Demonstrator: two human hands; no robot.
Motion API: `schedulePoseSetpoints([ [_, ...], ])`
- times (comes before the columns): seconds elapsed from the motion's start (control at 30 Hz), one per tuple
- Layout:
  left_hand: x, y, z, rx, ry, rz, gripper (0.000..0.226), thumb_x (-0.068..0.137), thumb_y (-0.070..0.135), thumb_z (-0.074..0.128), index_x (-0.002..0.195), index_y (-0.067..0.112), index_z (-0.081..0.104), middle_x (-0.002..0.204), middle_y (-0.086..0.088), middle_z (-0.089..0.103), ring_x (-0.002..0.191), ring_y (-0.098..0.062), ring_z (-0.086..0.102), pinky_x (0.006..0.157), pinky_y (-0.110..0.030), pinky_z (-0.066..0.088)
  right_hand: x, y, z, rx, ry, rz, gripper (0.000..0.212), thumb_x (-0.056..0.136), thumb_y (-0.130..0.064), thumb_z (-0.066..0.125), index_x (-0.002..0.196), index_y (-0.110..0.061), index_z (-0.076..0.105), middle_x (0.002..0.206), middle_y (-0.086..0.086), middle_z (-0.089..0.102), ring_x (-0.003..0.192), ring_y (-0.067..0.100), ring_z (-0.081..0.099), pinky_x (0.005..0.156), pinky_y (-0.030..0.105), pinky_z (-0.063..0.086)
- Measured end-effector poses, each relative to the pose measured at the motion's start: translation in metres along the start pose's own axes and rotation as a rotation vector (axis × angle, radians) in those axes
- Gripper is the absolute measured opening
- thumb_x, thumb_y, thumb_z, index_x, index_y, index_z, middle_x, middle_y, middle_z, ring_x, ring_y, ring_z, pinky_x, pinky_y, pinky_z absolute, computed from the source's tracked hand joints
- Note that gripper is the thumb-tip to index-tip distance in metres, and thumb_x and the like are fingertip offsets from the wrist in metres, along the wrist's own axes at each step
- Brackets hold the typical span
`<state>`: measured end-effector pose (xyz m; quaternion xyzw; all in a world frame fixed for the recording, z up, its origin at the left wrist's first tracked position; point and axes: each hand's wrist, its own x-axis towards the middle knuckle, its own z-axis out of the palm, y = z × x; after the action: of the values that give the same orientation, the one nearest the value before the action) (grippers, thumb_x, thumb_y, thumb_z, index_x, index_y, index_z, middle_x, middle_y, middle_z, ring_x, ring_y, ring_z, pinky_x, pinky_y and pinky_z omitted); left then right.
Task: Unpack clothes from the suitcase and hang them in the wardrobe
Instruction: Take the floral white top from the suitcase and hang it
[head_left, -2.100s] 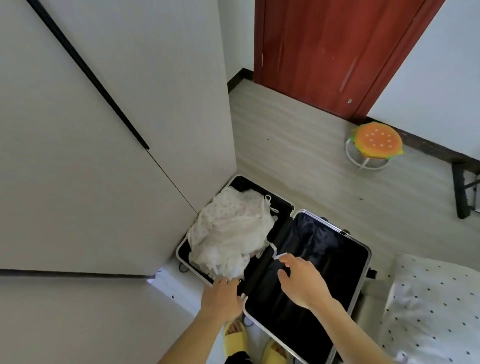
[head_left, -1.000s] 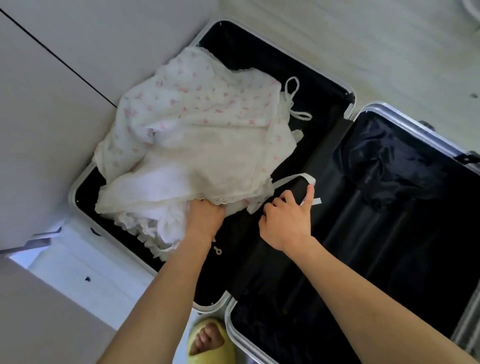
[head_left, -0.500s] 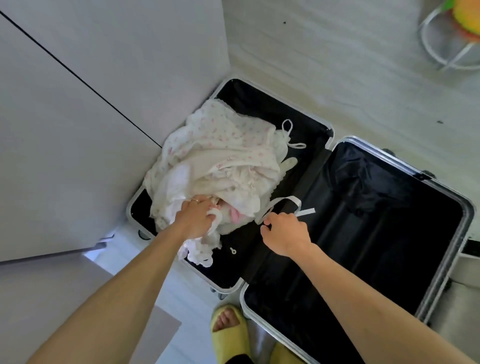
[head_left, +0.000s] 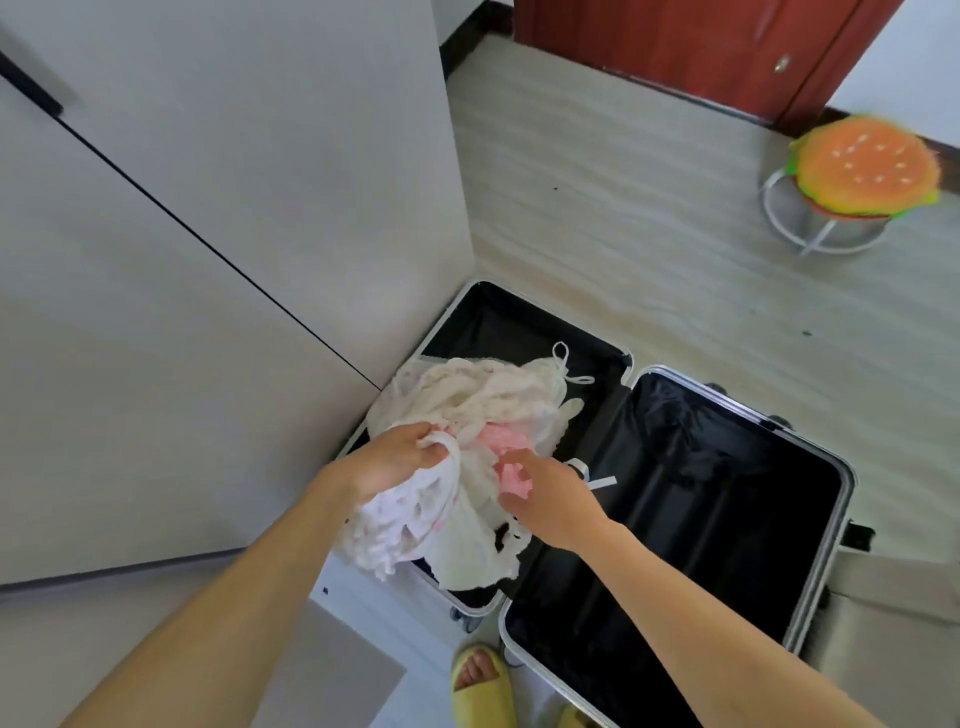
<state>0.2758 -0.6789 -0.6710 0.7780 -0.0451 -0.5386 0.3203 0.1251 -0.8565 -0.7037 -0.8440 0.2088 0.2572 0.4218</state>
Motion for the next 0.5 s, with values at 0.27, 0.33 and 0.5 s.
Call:
schedulePoseSetpoints([
  [0.27, -0.054, 0.049, -0.023, -0.193, -0.078, 0.116, 0.034, 0.089, 0.032, 0.065, 0.122, 0.021, 0.065, 0.13, 0.006, 0.064, 0.124, -0.01, 0.054, 0.106, -0.035, 0.042, -0.016, -0.051, -0.019, -0.007, 0.103, -0.027, 0.04, 0.094, -0.04, 0.06, 0.128, -0.02, 0.057, 0.11, -0.003, 0.058, 0.101, 0.02, 0.057, 0.083, 0.029, 0.045],
  [0.33, -0.06, 0.057, -0.026, -0.21, -0.068, 0.133, 0.04, 0.08, 0.036, 0.065, 0.118, 0.024, 0.068, 0.129, 0.008, 0.065, 0.127, -0.013, 0.054, 0.111, -0.041, 0.04, -0.019, -0.061, -0.026, -0.013, 0.194, -0.064, 0.019, 0.099, -0.034, 0.053, 0.104, -0.018, 0.061, 0.085, -0.008, 0.053, 0.086, 0.02, 0.053, 0.076, 0.028, 0.038],
  [0.5, -0.069, 0.064, -0.04, -0.351, -0.023, 0.126, 0.041, 0.085, 0.037, 0.066, 0.122, 0.02, 0.066, 0.126, -0.001, 0.068, 0.123, -0.022, 0.06, 0.11, -0.048, 0.042, -0.026, -0.08, -0.041, 0.426, 0.368, 0.095, 0.018, 0.096, -0.028, 0.056, 0.108, -0.019, 0.045, 0.104, 0.004, 0.059, 0.091, 0.025, 0.062, 0.077, 0.039, 0.053],
])
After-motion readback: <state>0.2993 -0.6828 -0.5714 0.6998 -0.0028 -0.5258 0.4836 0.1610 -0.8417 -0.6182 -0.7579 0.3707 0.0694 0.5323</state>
